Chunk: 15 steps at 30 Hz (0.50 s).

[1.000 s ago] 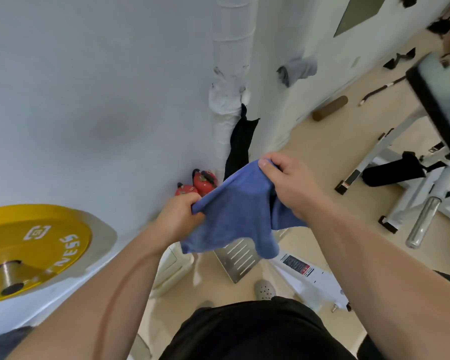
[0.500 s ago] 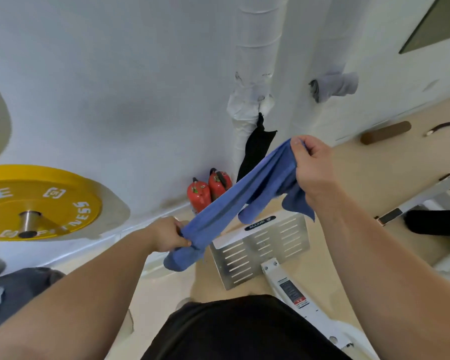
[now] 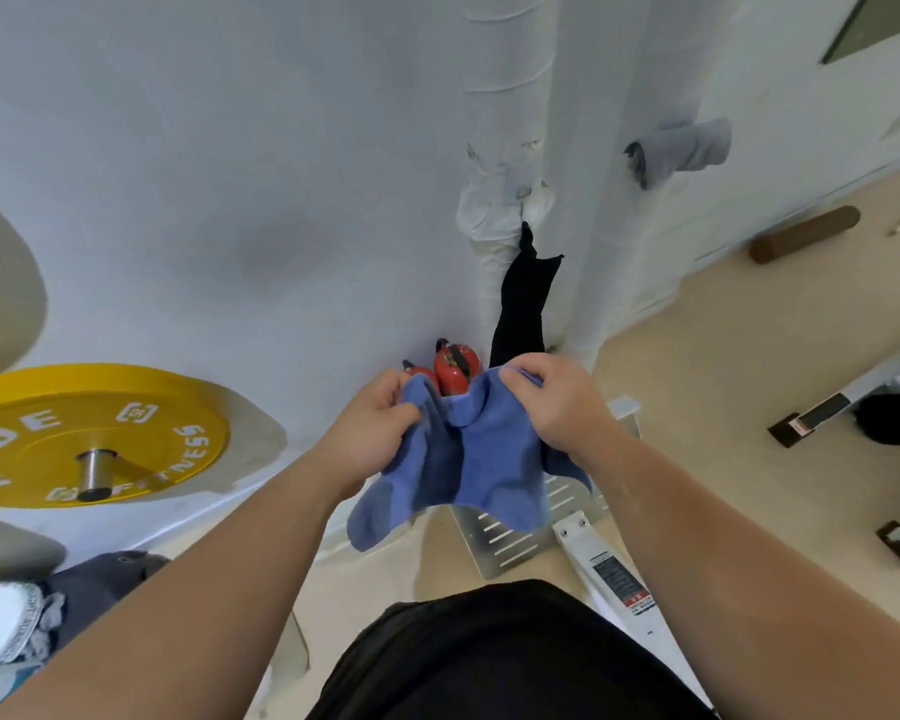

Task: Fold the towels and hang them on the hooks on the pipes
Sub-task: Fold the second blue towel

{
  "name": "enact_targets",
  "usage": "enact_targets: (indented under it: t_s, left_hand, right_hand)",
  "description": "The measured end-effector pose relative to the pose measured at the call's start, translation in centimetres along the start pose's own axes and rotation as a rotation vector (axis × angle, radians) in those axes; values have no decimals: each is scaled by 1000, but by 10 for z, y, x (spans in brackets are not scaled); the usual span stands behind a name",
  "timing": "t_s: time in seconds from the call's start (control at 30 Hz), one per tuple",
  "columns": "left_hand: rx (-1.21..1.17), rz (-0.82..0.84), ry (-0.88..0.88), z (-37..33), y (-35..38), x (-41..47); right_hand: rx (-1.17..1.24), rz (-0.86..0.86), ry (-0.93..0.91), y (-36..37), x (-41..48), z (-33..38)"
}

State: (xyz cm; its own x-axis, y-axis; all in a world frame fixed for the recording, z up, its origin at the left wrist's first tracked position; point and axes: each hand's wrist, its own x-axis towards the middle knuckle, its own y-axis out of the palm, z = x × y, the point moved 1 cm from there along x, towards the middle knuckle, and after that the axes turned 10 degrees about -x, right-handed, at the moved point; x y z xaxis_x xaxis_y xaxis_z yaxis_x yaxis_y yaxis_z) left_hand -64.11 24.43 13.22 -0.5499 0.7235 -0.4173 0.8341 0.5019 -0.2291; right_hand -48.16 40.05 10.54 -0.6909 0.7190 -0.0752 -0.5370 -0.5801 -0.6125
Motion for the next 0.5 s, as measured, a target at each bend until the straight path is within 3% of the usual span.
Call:
enact_targets:
  t_s: [0.17, 0.27, 0.4, 0.5]
  left_hand:
    - [-93, 78, 187, -7, 21, 2]
    - [77, 72, 316, -12, 26, 3]
    - [174, -56, 354, -21, 25, 7]
    - [96, -91, 335, -28, 25, 11]
  right_hand:
    - [122, 68, -144, 18, -10, 31]
    - [158, 86, -186, 17, -8, 35]
    - [196, 63, -120, 12, -12, 34]
    - [49, -31, -76, 6, -13, 25]
